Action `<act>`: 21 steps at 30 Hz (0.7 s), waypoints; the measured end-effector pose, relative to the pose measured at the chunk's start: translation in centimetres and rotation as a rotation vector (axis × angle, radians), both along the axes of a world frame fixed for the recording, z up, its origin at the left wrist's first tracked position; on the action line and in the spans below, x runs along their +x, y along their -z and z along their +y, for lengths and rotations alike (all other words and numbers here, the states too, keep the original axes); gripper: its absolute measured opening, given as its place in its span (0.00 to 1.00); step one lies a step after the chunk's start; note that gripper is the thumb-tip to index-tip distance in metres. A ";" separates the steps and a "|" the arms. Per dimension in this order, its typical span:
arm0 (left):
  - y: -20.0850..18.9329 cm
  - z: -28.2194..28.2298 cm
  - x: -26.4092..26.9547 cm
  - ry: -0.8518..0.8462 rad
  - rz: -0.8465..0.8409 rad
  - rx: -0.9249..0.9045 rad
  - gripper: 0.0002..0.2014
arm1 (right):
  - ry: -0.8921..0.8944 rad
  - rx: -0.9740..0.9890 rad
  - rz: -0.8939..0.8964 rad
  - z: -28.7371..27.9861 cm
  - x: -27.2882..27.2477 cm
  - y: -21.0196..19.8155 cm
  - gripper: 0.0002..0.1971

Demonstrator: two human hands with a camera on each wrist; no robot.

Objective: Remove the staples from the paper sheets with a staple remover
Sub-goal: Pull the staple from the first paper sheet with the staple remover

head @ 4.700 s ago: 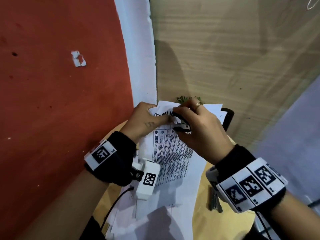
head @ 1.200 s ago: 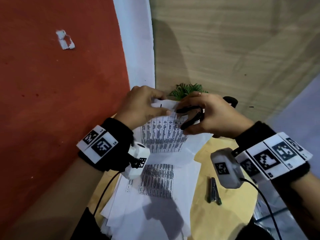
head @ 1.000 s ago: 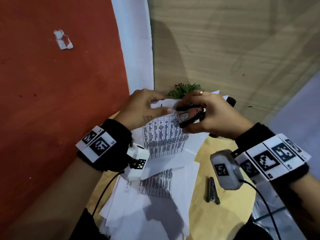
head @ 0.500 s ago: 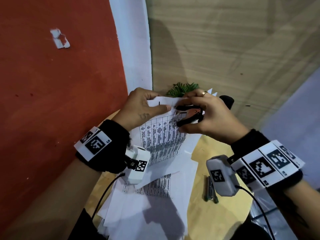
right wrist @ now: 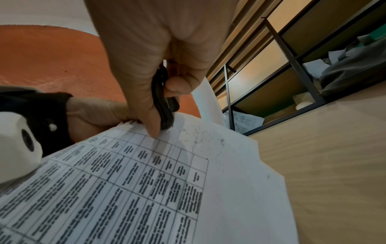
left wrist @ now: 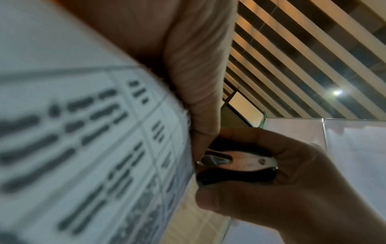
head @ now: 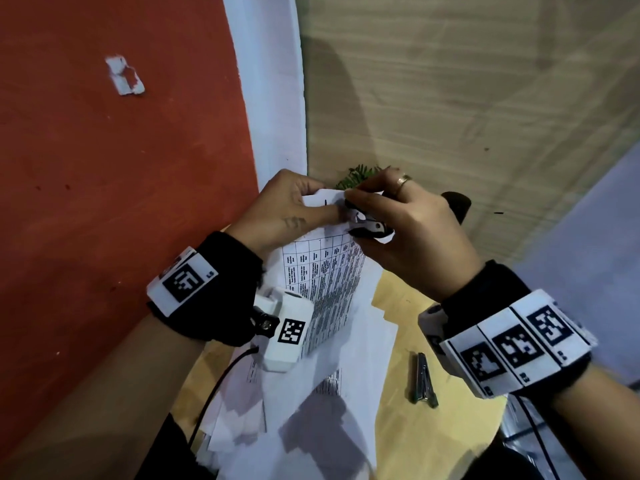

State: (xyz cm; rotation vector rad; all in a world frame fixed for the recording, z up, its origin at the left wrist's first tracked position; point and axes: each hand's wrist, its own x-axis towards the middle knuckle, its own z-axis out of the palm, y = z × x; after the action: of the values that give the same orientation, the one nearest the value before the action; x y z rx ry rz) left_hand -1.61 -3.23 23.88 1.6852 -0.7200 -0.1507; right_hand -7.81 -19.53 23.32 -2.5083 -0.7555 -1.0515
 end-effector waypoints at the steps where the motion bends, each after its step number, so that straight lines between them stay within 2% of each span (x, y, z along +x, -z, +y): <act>1: -0.1 0.0 0.0 0.002 -0.004 0.005 0.10 | 0.005 -0.009 0.000 0.1 0.0 0.0 0.18; 10: 0.2 -0.2 0.0 -0.061 0.017 0.045 0.06 | 0.061 -0.058 0.020 0.4 -0.1 -0.2 0.14; 21: 0.1 -0.1 -0.2 -0.023 0.024 0.008 0.12 | 0.093 -0.043 0.016 0.4 -0.1 -0.3 0.12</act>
State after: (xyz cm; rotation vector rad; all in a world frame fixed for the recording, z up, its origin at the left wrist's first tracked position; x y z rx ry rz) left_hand -1.82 -3.30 23.76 1.6962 -0.6832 -0.1580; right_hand -7.90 -19.10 23.59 -2.6077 -0.6693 -1.0547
